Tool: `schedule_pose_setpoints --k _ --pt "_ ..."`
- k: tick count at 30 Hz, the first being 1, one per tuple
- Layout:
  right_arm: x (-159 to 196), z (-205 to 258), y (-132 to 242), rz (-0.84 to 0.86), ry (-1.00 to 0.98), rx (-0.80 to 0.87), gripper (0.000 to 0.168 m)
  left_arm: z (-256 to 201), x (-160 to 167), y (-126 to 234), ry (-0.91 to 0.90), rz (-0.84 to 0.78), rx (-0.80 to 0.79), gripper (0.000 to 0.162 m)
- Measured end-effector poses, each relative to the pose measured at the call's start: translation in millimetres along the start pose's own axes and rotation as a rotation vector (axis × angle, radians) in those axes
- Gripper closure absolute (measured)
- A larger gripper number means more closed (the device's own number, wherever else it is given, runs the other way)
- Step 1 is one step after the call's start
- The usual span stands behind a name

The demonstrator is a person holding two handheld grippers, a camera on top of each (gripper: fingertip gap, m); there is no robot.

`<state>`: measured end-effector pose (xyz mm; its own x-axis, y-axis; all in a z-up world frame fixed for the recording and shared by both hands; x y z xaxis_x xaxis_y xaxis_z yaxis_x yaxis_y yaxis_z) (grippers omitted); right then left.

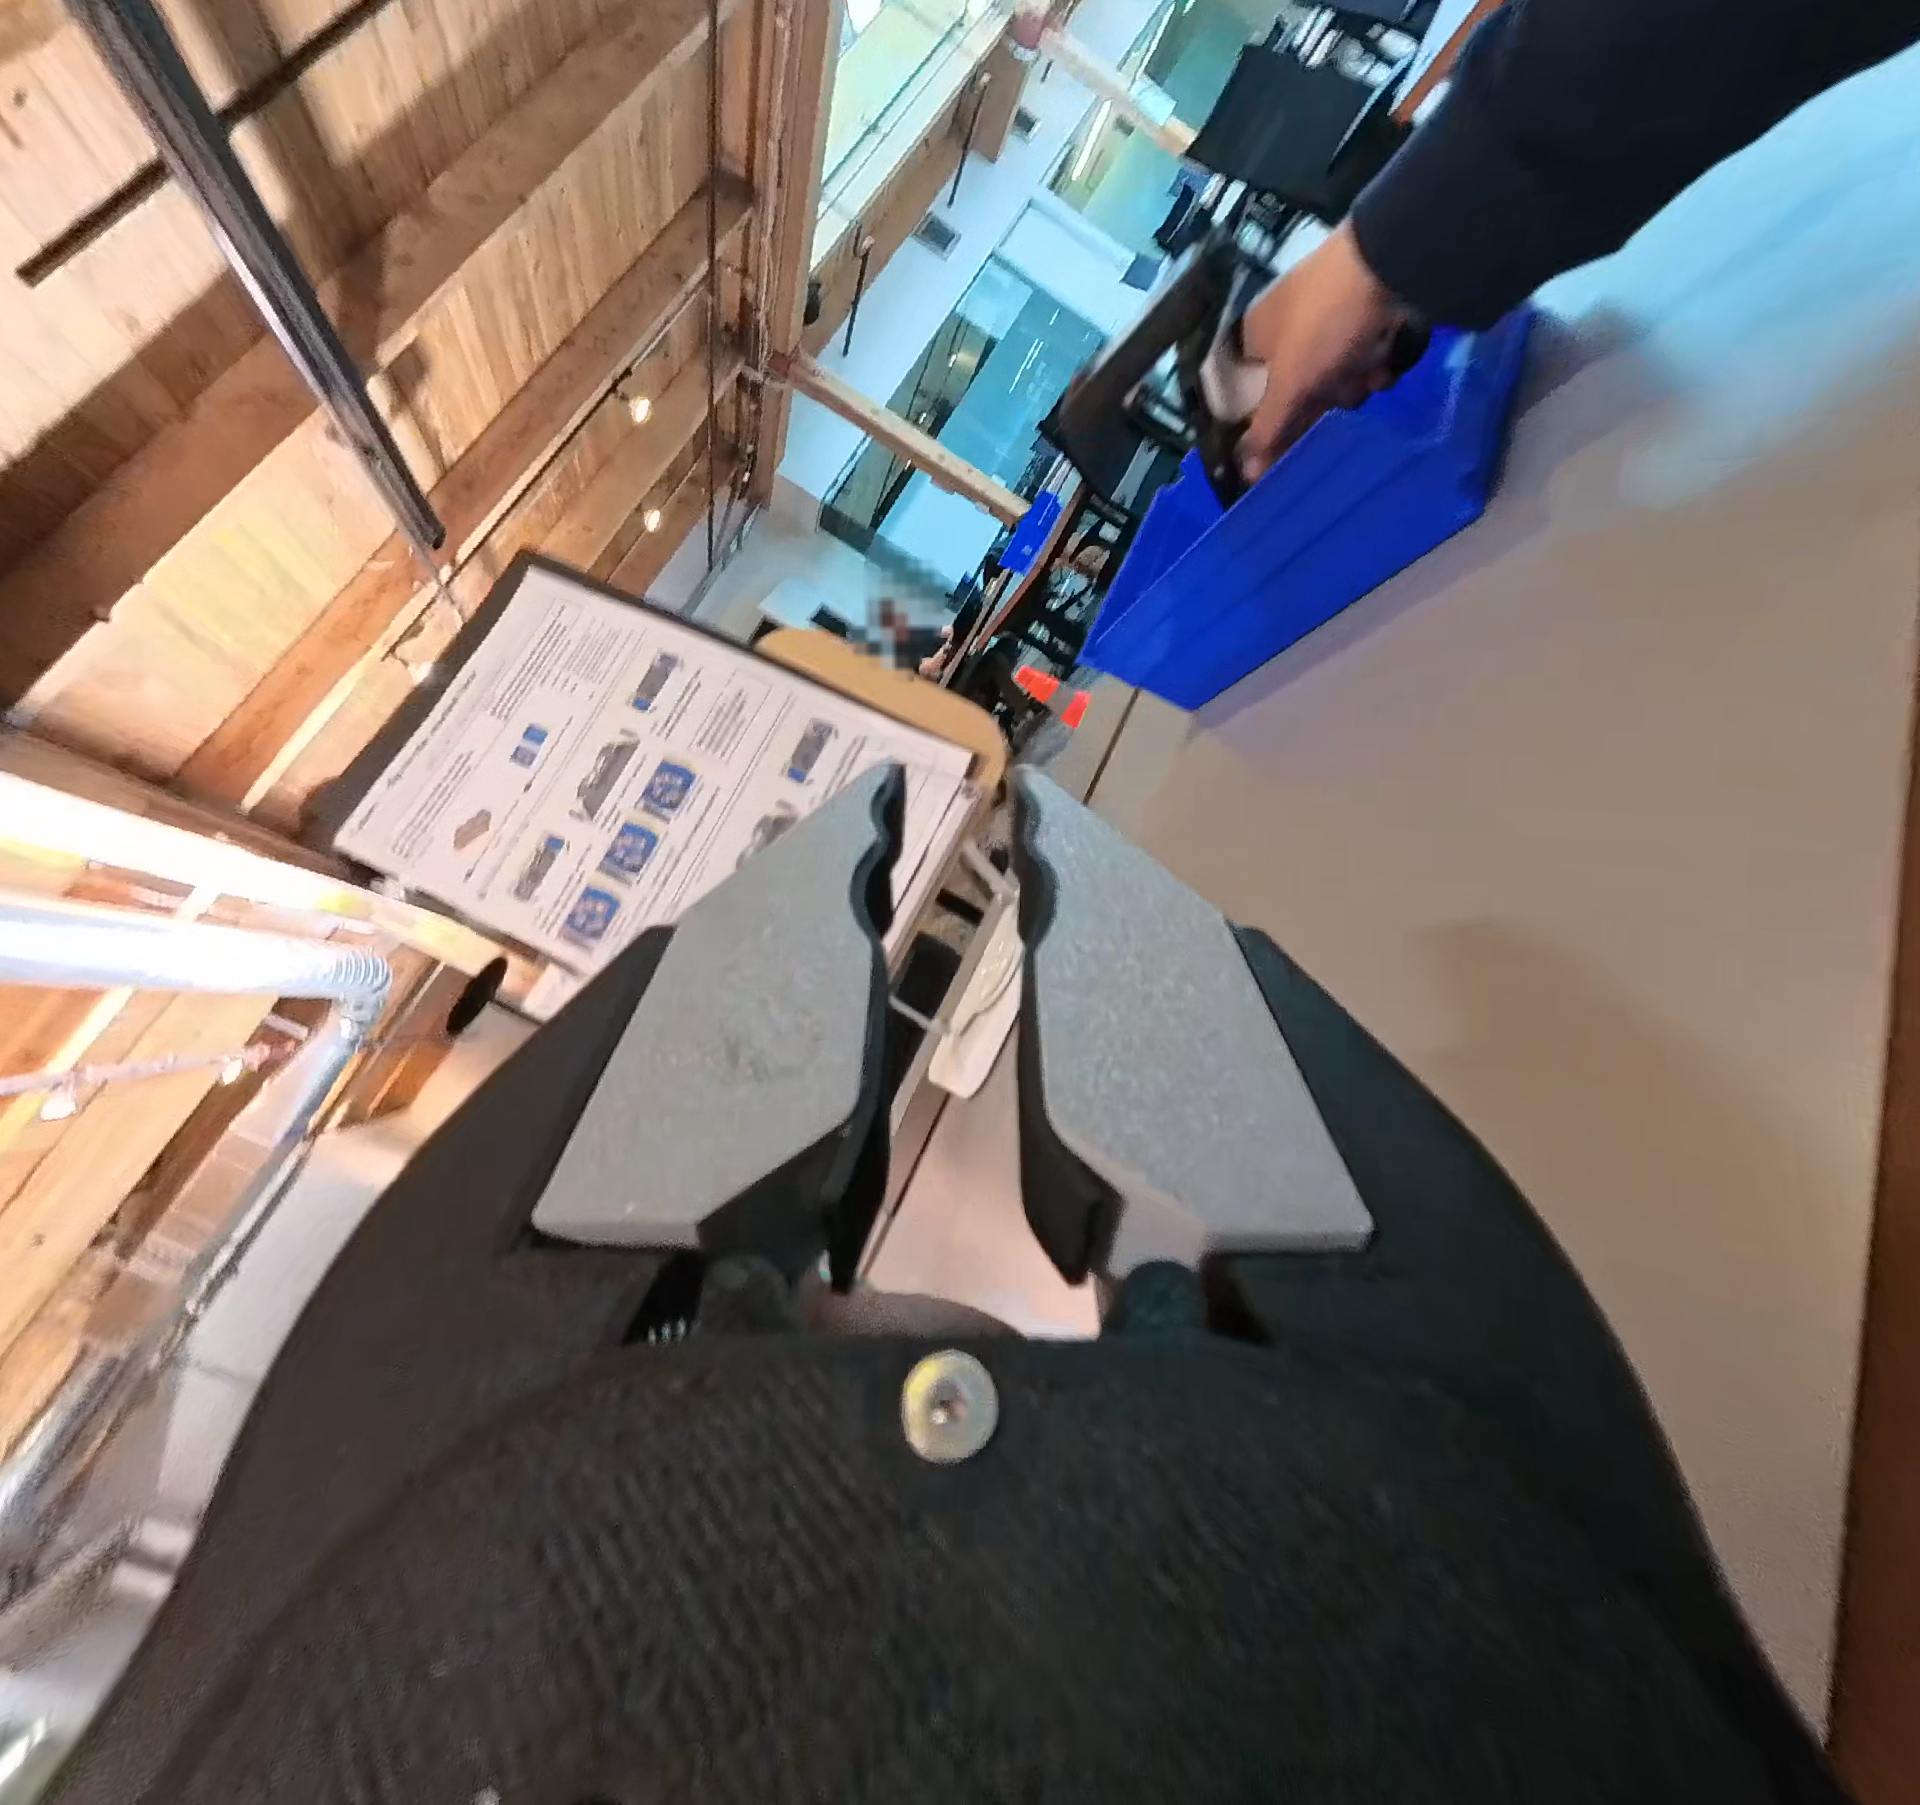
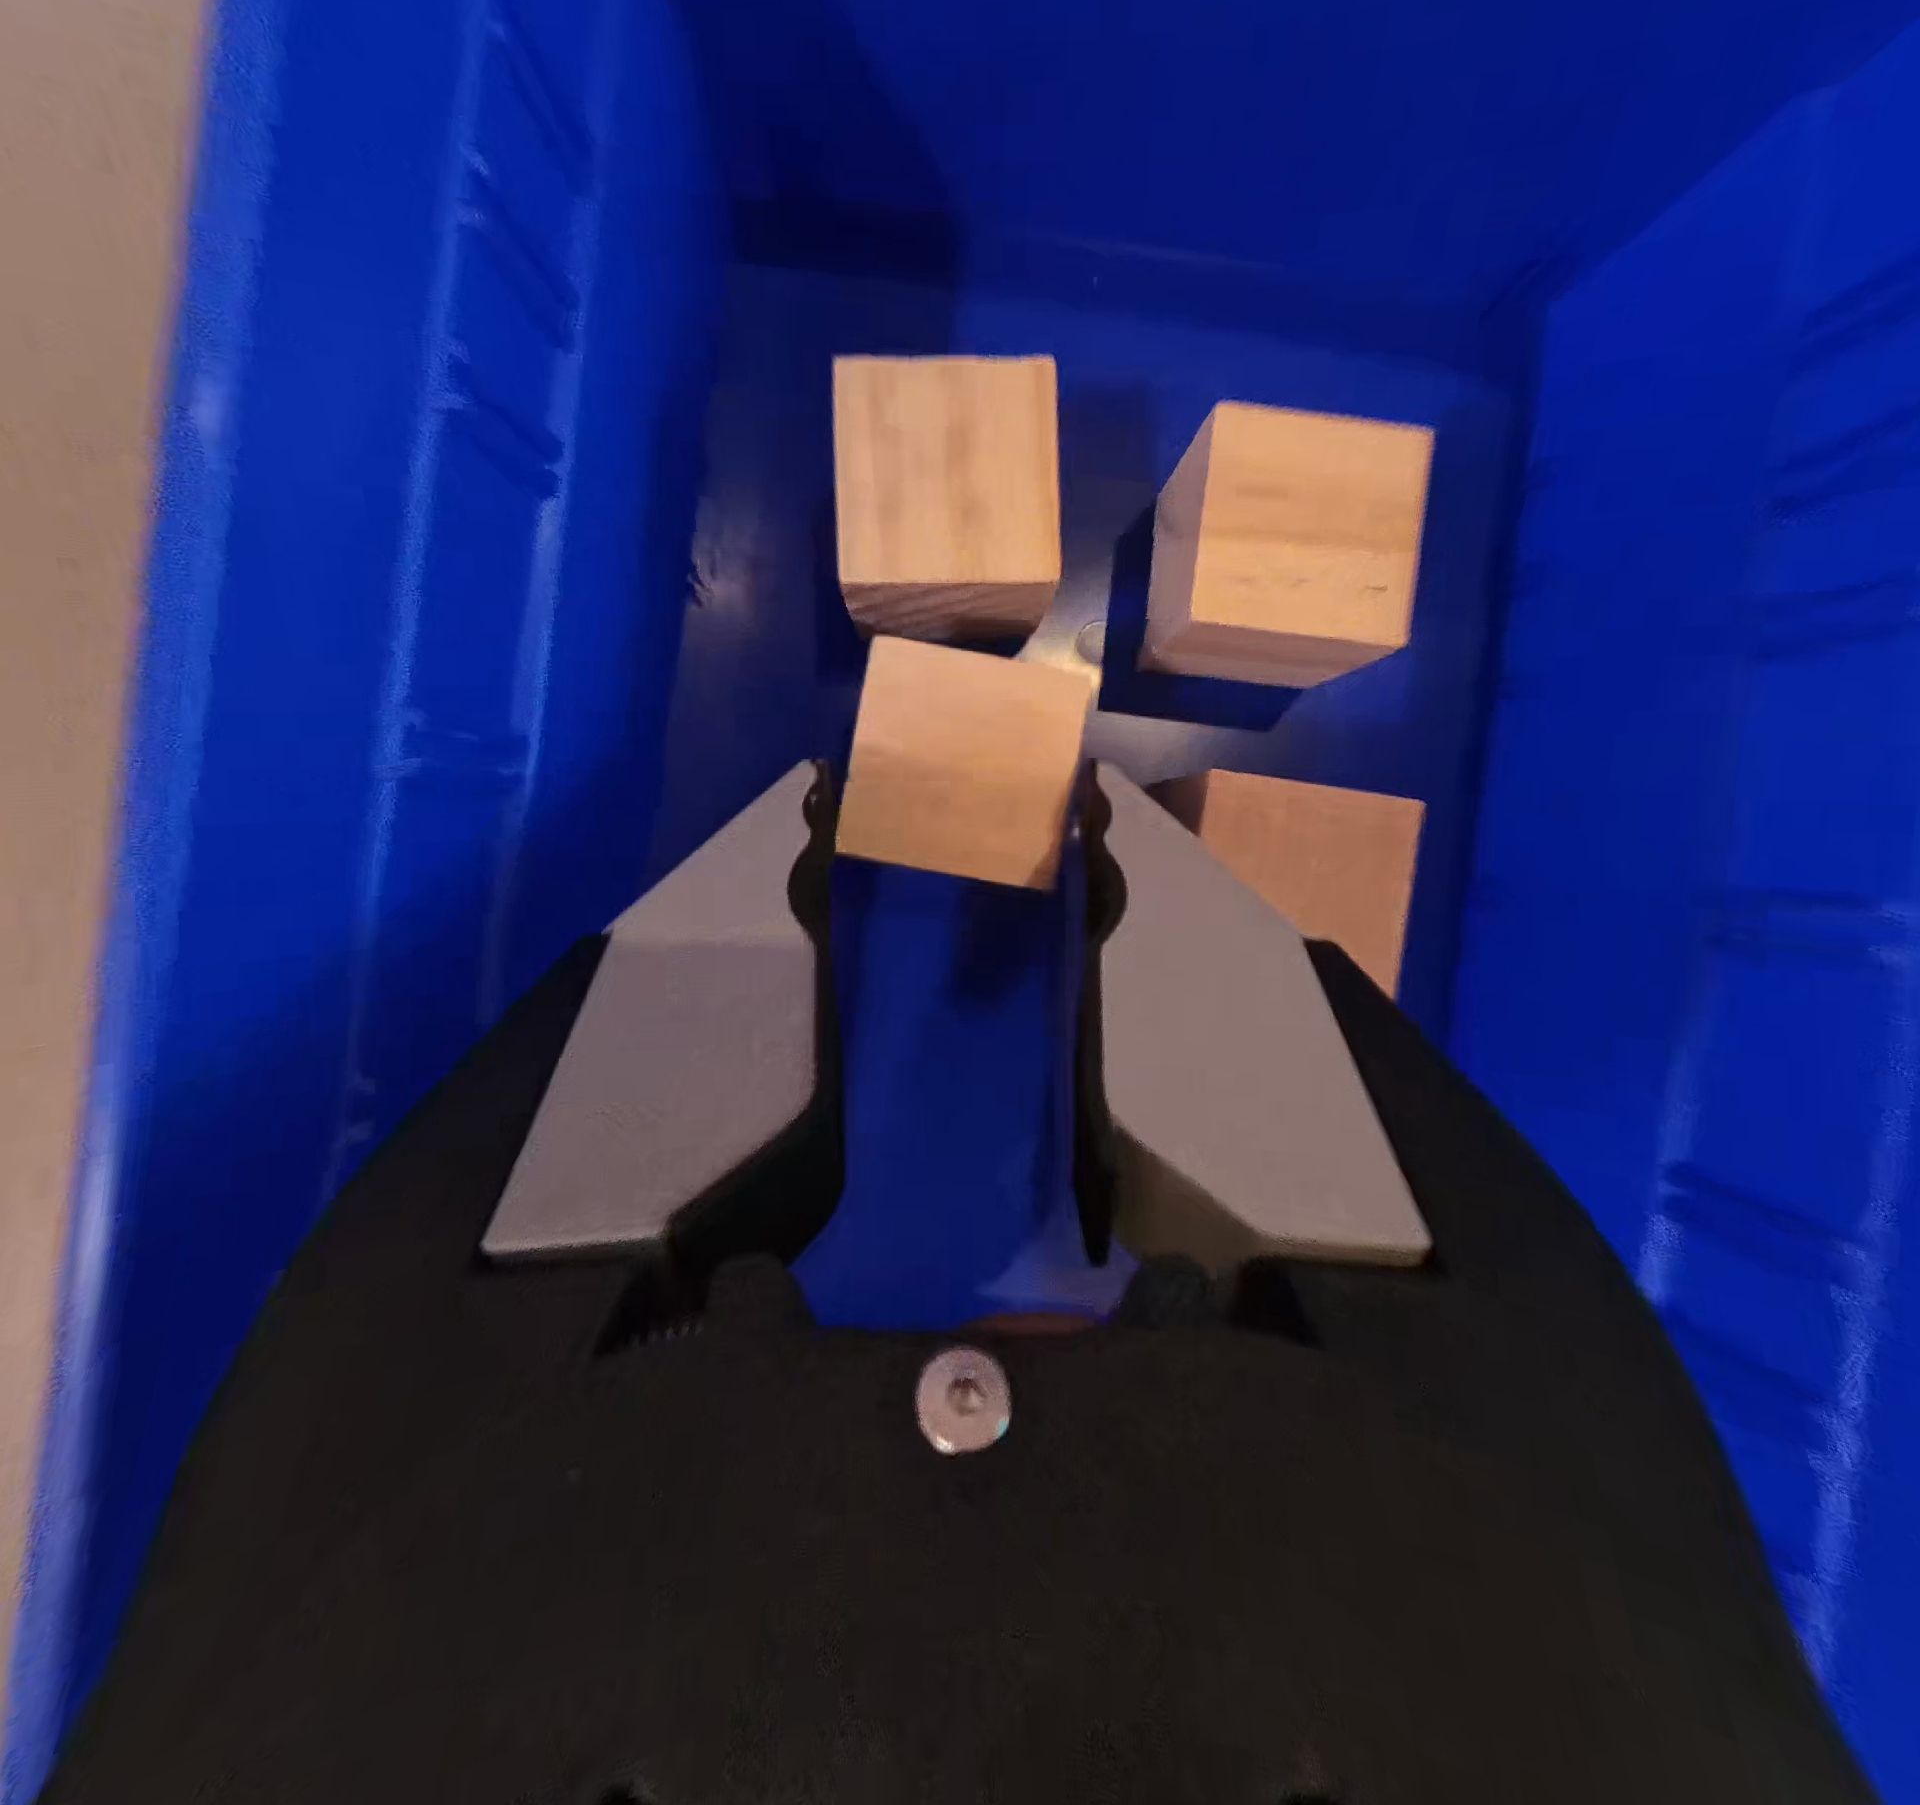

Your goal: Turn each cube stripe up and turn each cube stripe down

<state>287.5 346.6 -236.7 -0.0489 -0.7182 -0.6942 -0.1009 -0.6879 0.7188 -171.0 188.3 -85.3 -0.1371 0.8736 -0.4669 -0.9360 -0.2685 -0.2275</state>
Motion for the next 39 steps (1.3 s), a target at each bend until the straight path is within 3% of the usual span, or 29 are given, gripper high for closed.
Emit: schedule_pose_setpoints --k 1,6,11,14,17,19,23,28,31,36,39 --pt "-6 -1 9 -0.029 0.02 0.021 0.123 5 5 2 0.013 0.027 -0.02 0.143" --pt "-18 3 60 -0.145 0.044 0.051 0.119 20 14 7 0.075 0.059 -0.074 0.142" --pt "-18 45 130 -0.36 -0.03 -0.077 0.115 39 21 10 0.096 0.14 -0.164 0.142" --pt "-15 98 191 -0.598 -0.05 -0.276 0.117 69 59 26 0.195 0.344 -0.336 0.141" --pt "0 132 234 -0.739 0.024 -0.408 0.124 75 96 46 0.455 0.43 -0.369 0.133" --pt "-1 131 259 -0.736 0.037 -0.43 0.12 82 116 63 0.563 0.472 -0.429 0.131" --pt "-8 112 324 -1.017 -0.035 -0.456 0.131 91 155 88 0.713 0.572 -0.519 0.127" --pt "-1 97 335 -1.013 -0.065 -0.48 0.124 75 221 69 0.858 0.761 -0.371 0.106" --pt "0 99 329 -0.989 -0.058 -0.5 0.124 72 263 50 0.885 0.92 -0.229 0.104" --pt "-1 99 330 -0.996 -0.033 -0.478 0.124 66 331 39 1.117 1.172 -0.226 0.098" --pt "-3 100 335 -1.022 -0.033 -0.481 0.124 53 360 39 1.106 1.293 -0.231 0.099"
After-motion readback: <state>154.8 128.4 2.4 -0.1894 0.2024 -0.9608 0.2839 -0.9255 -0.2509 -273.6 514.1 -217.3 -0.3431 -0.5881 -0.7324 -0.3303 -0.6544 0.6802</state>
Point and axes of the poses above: each gripper's, where its closed fingertips meet, y back along the fingers, x out of its underside, z = x × y across the jaws, the point moved 2 cm from there along y, back along the fingers, and after that the axes turned 11 degrees about -z, right-handed, at the moved point
